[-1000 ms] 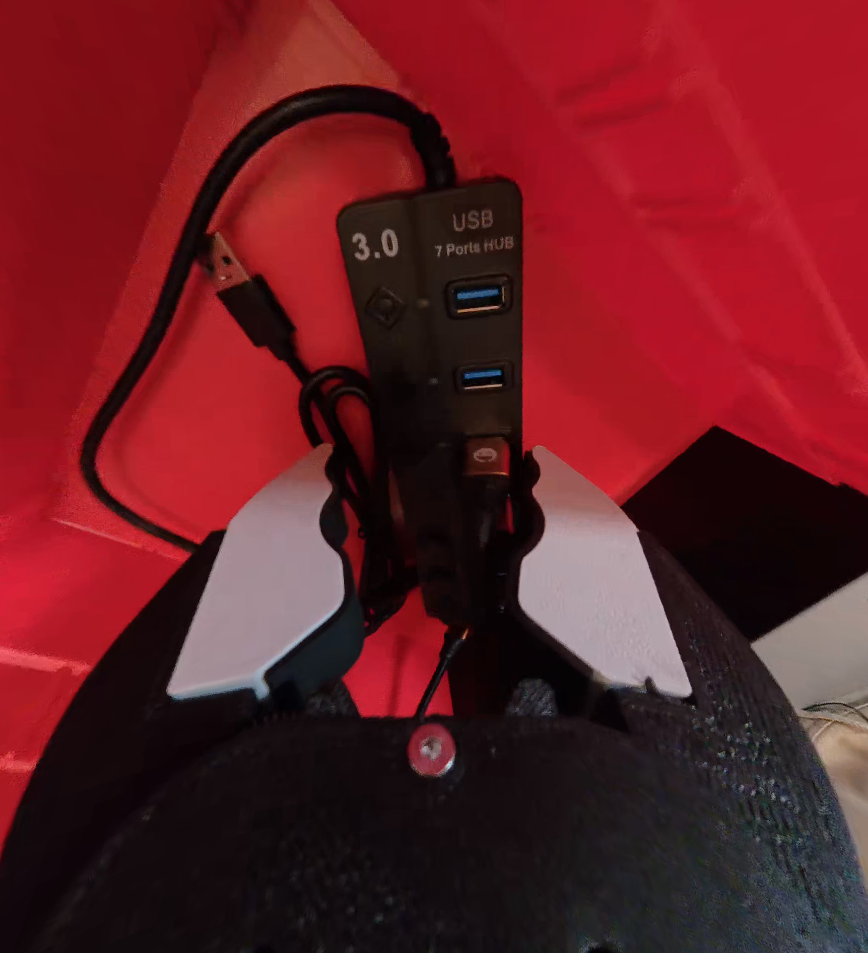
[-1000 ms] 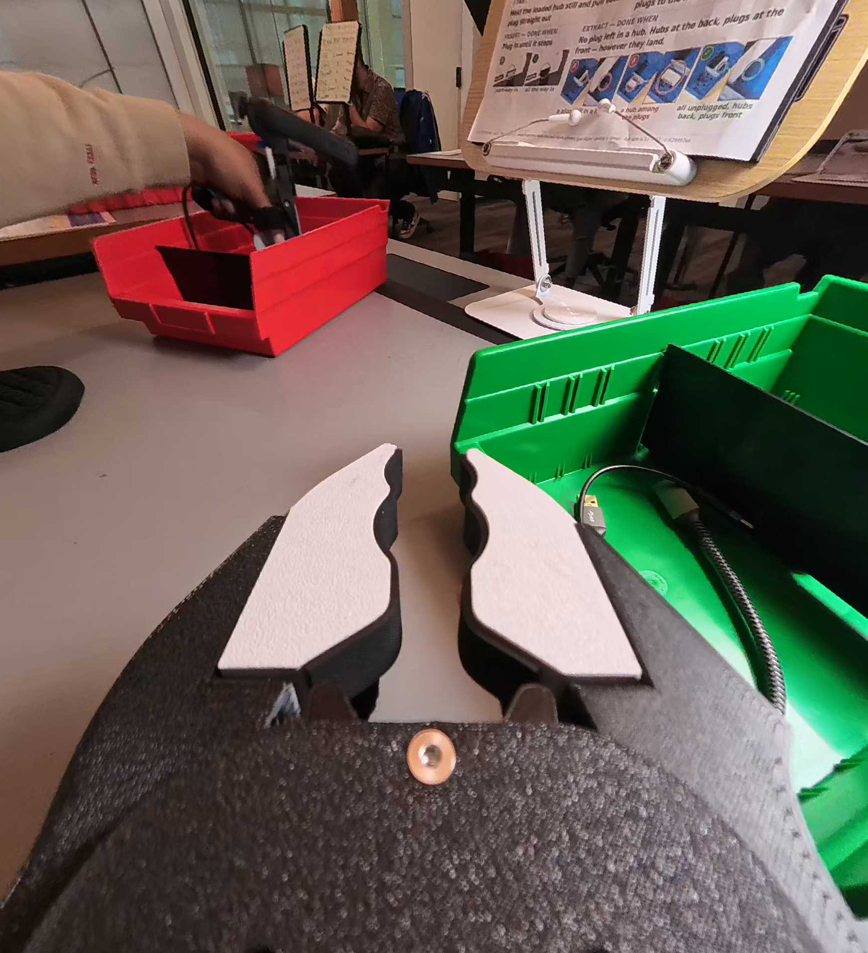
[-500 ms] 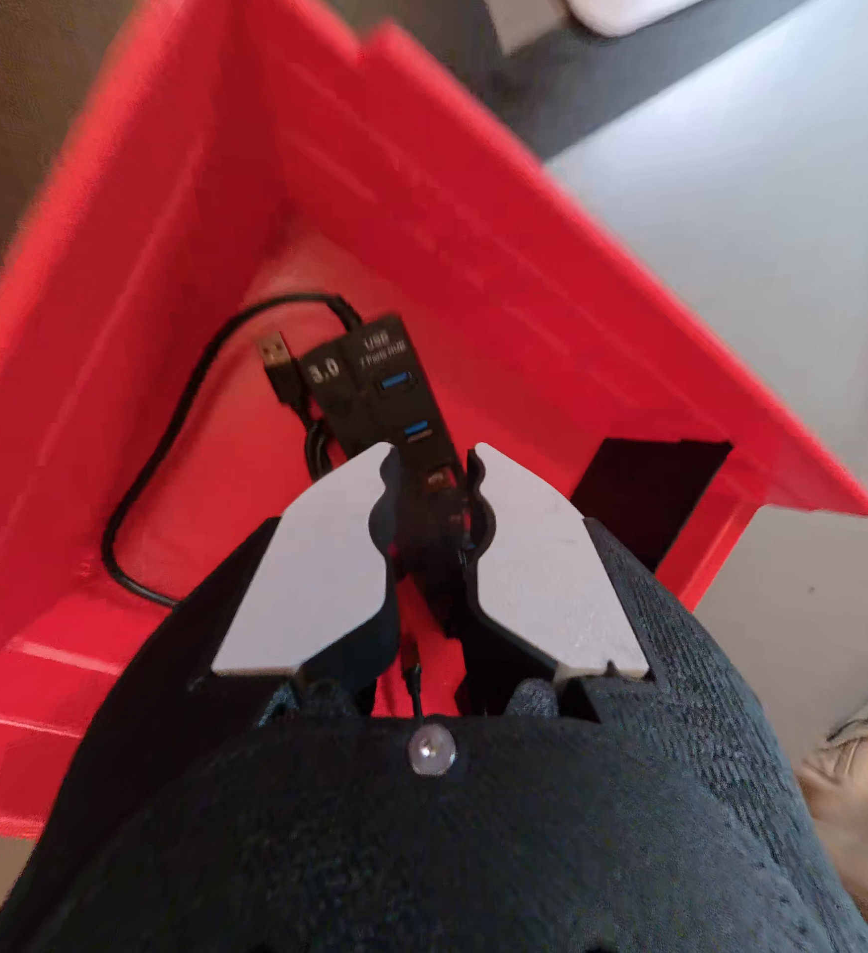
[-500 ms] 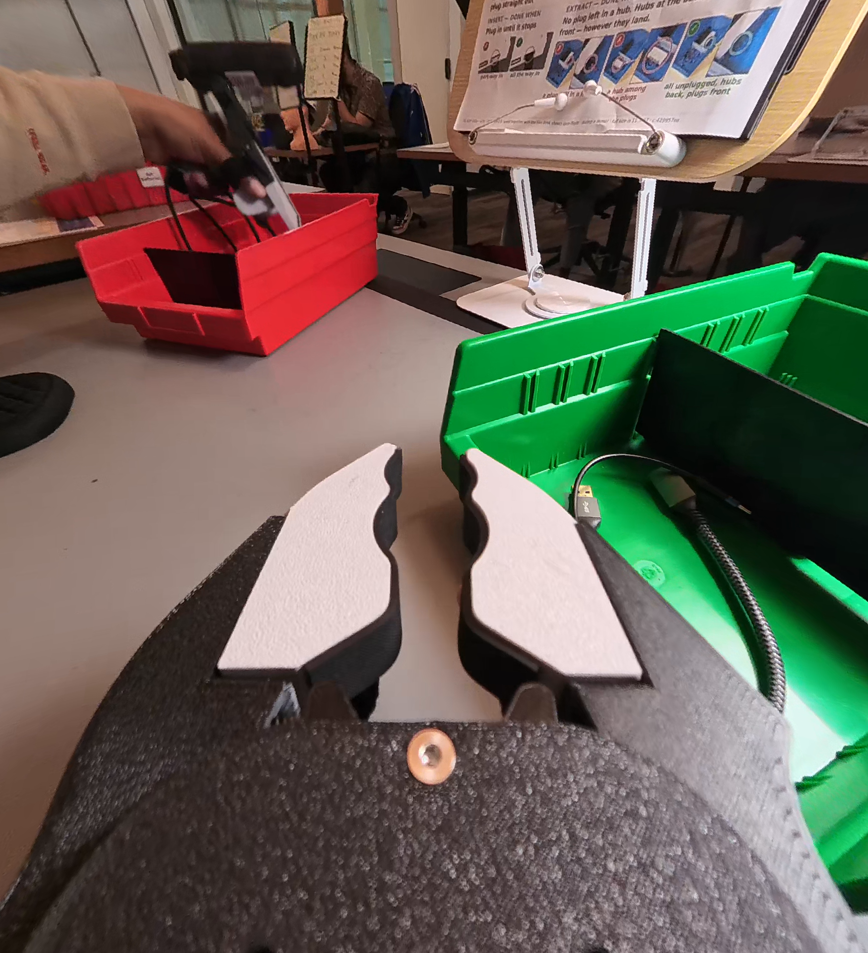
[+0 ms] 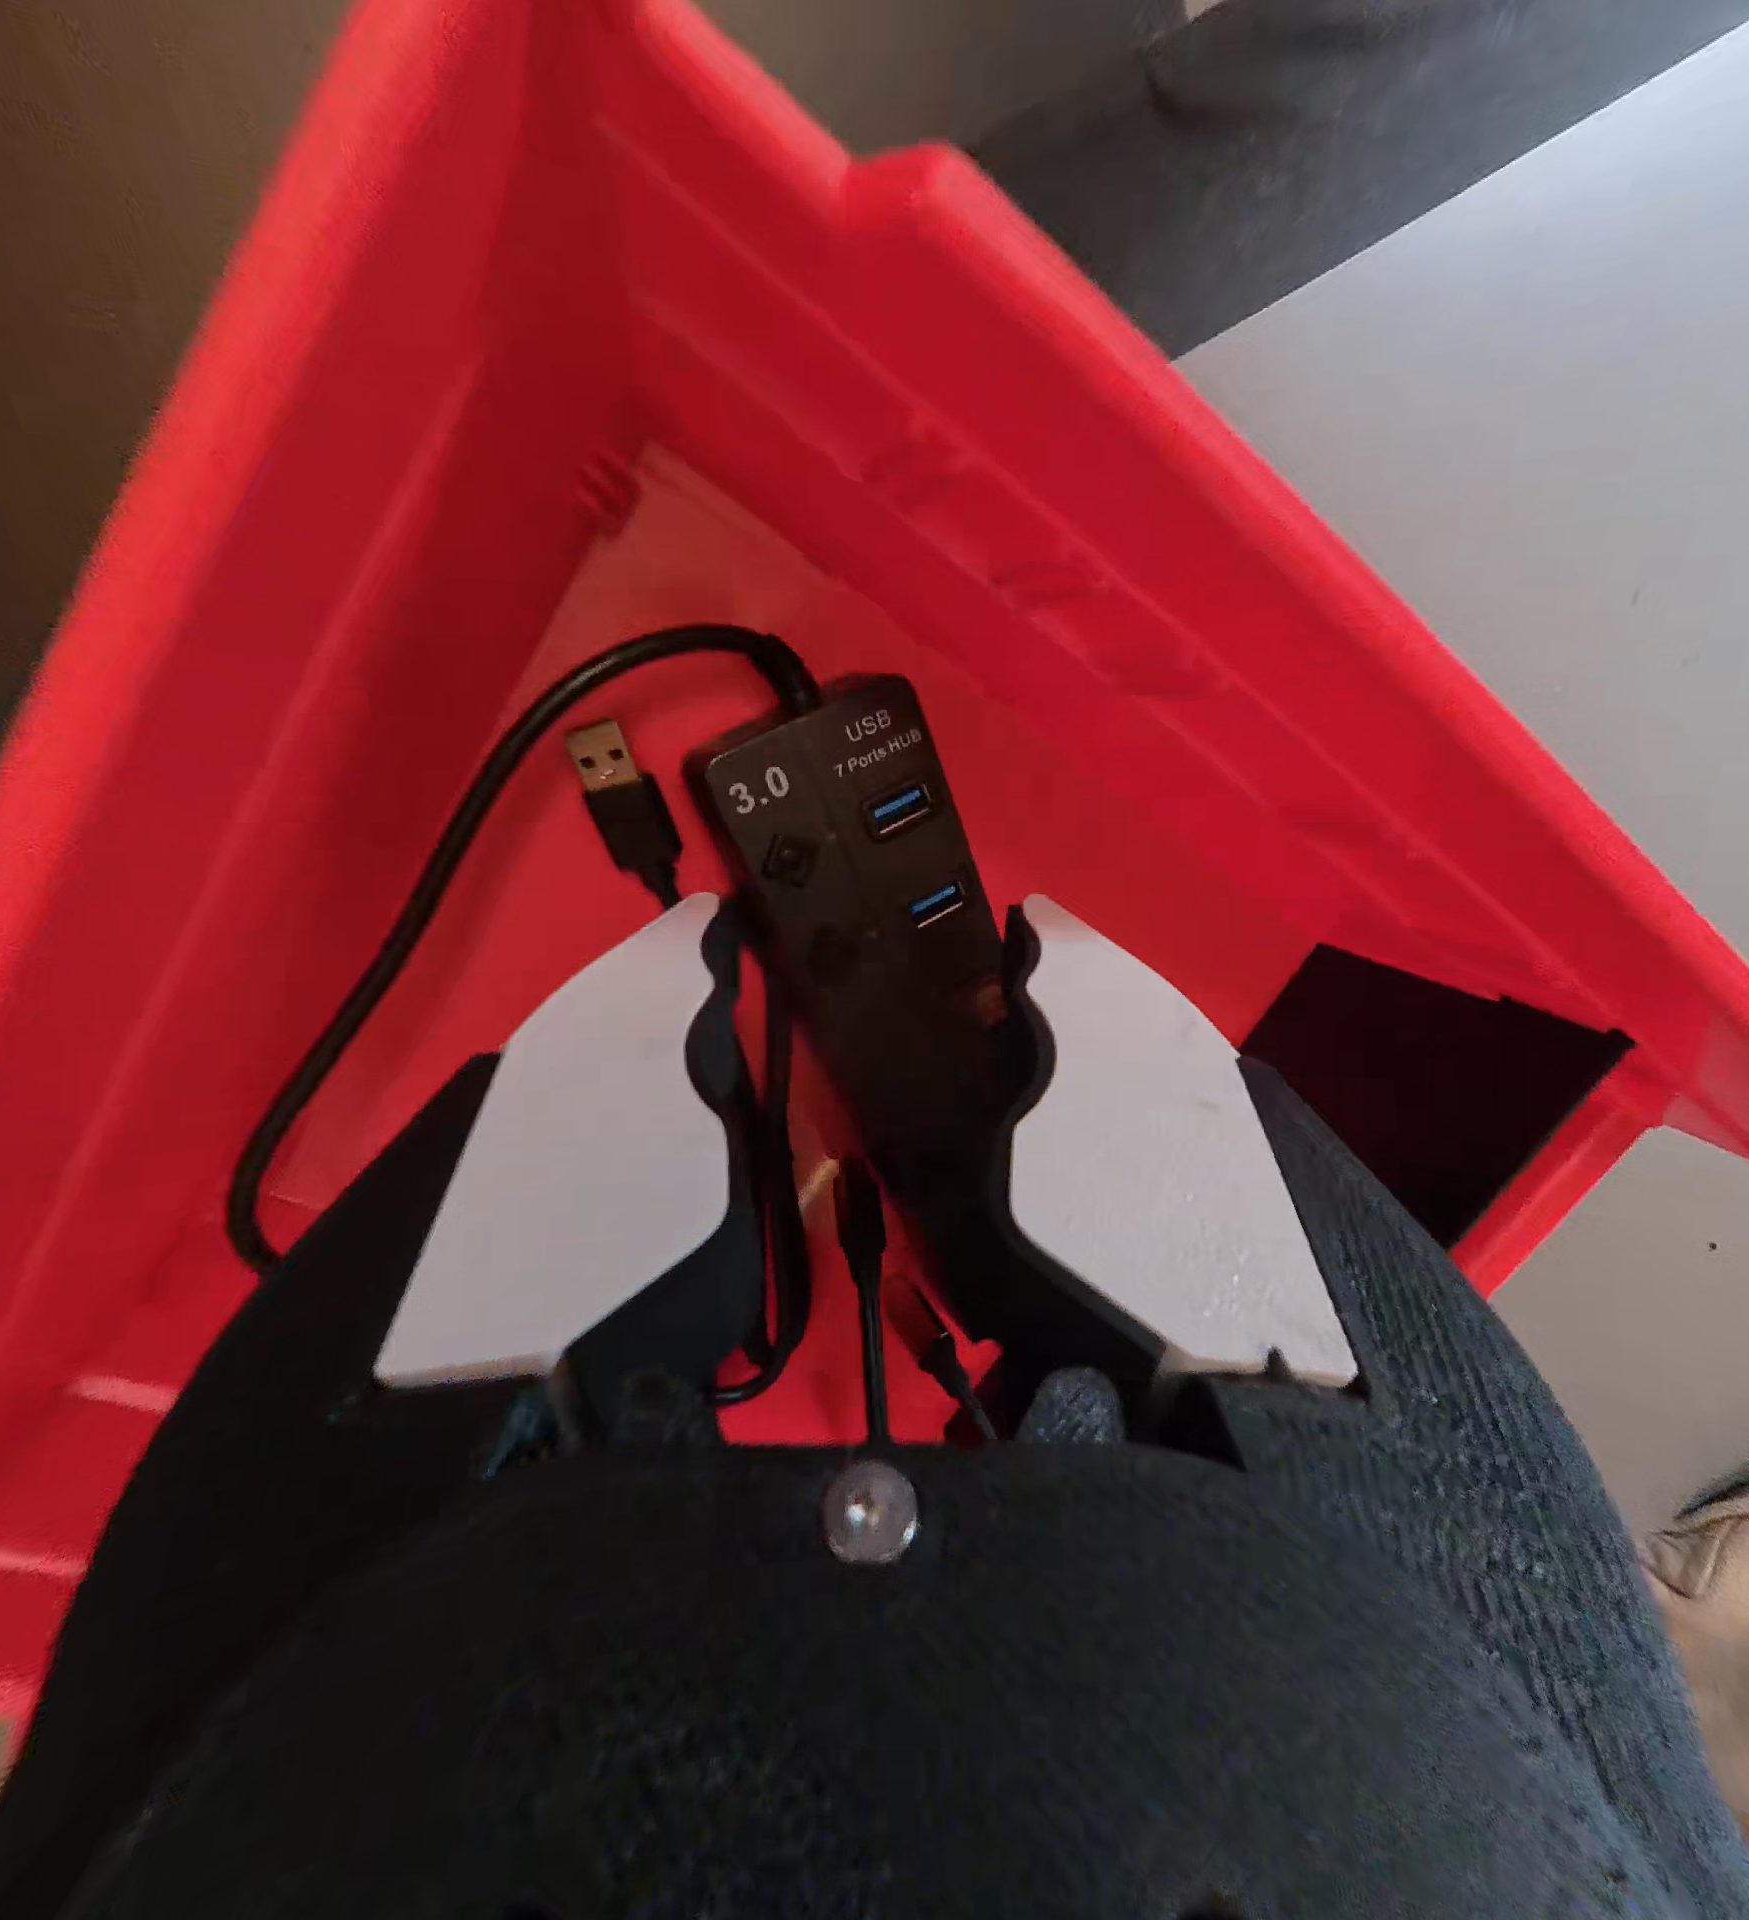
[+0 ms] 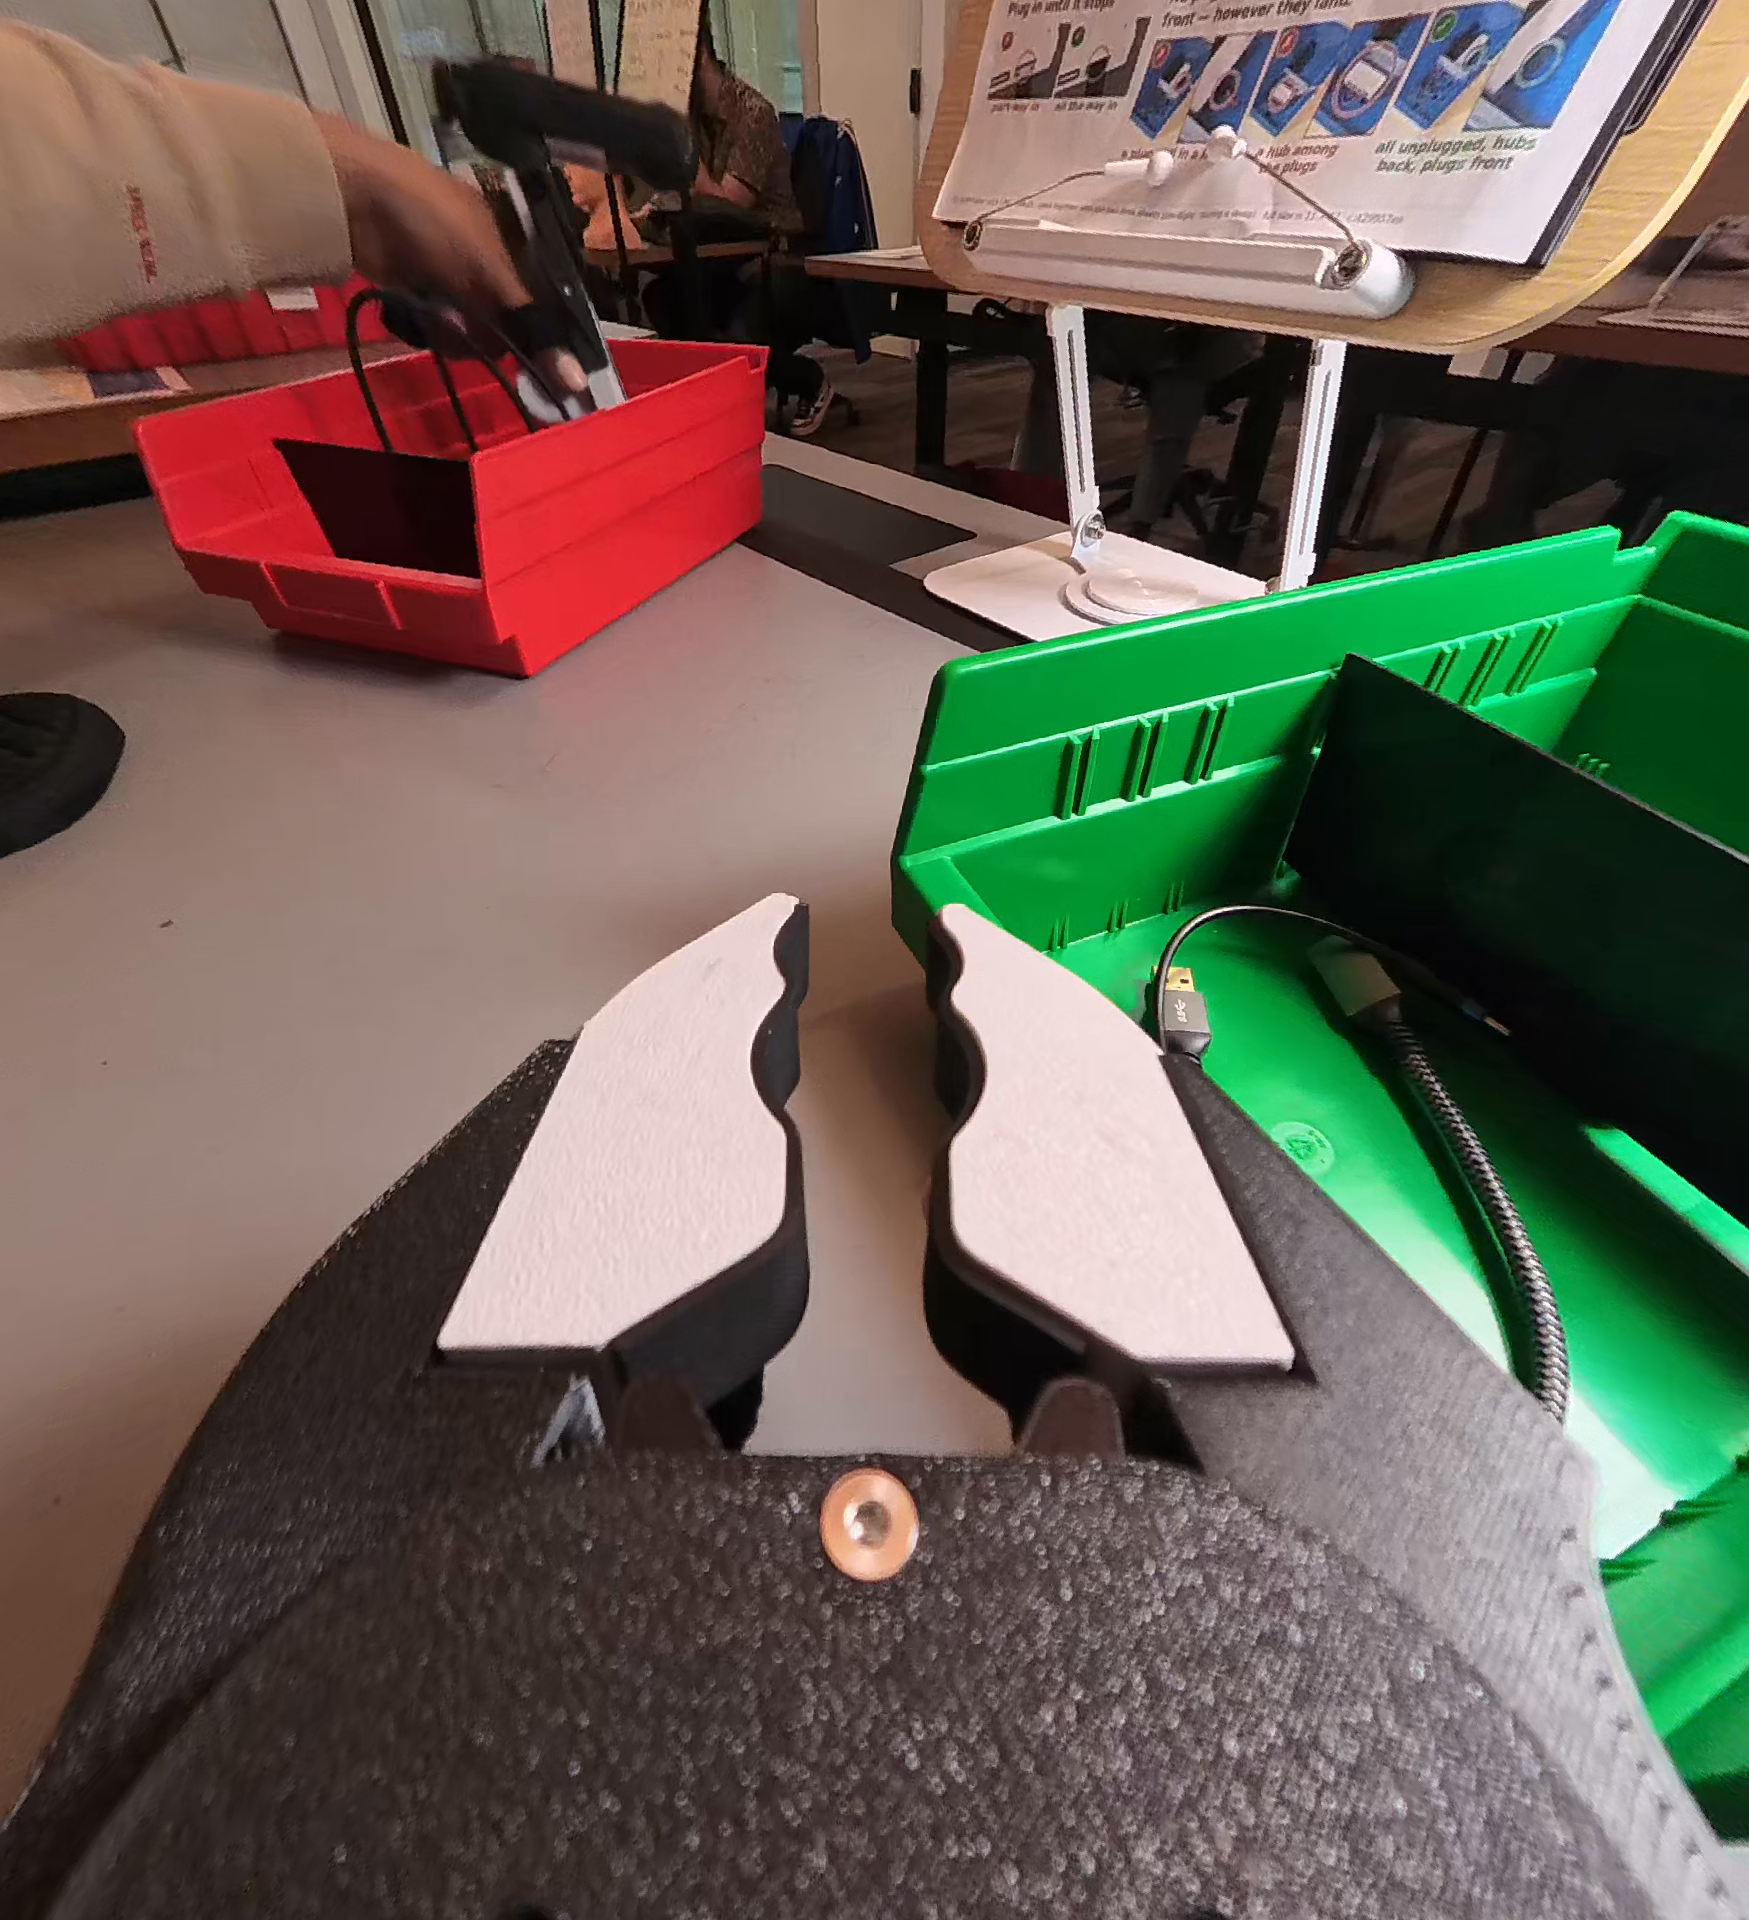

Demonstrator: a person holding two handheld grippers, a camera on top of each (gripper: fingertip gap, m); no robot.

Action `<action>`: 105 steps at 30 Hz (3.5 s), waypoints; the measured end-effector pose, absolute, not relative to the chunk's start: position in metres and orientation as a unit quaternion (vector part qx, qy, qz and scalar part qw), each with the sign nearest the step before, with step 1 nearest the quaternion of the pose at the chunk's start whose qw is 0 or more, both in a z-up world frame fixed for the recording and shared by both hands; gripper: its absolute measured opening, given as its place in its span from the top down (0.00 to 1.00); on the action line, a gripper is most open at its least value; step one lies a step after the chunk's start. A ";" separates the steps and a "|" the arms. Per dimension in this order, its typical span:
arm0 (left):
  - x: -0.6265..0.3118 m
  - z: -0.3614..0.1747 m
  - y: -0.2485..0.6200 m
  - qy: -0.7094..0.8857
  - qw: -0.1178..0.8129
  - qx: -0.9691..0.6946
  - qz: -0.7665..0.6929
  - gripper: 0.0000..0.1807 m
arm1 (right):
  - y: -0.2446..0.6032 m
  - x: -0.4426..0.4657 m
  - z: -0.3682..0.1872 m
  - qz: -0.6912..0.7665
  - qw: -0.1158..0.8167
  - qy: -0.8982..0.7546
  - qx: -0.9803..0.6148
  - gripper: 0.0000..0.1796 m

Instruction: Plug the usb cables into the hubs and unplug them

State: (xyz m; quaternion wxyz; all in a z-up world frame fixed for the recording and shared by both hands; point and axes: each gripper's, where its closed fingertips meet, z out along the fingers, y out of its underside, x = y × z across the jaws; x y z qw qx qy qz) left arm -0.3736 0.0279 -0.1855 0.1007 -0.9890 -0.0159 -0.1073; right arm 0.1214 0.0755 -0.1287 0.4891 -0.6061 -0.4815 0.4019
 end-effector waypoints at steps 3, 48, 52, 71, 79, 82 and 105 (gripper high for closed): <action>-0.365 -0.205 0.023 -0.040 0.051 -0.991 -0.118 0.65 | 0.078 0.123 -0.127 0.409 0.489 -0.473 -0.609 0.88; -0.226 0.102 0.006 0.223 0.534 -0.815 0.019 0.87 | 0.049 0.116 -0.051 0.450 0.565 -0.470 -0.507 0.86; -0.188 0.125 0.002 0.250 0.575 -0.779 -0.015 0.87 | 0.043 0.112 -0.031 0.461 0.562 -0.473 -0.498 0.84; 0.013 0.073 -0.036 0.359 0.610 -0.630 -0.320 0.87 | -0.028 0.006 0.005 0.426 0.471 -0.643 -0.428 0.81; 0.005 0.072 -0.037 0.325 0.609 -0.619 -0.374 0.87 | -0.043 -0.006 0.003 0.525 0.445 -0.608 -0.397 0.81; 0.007 0.071 -0.035 0.321 0.616 -0.617 -0.370 0.87 | -0.049 -0.011 -0.005 0.509 0.438 -0.623 -0.402 0.75; 0.038 0.067 -0.072 0.404 0.551 -0.522 -0.511 0.59 | -0.094 0.053 0.028 0.805 0.162 -0.536 -0.193 0.86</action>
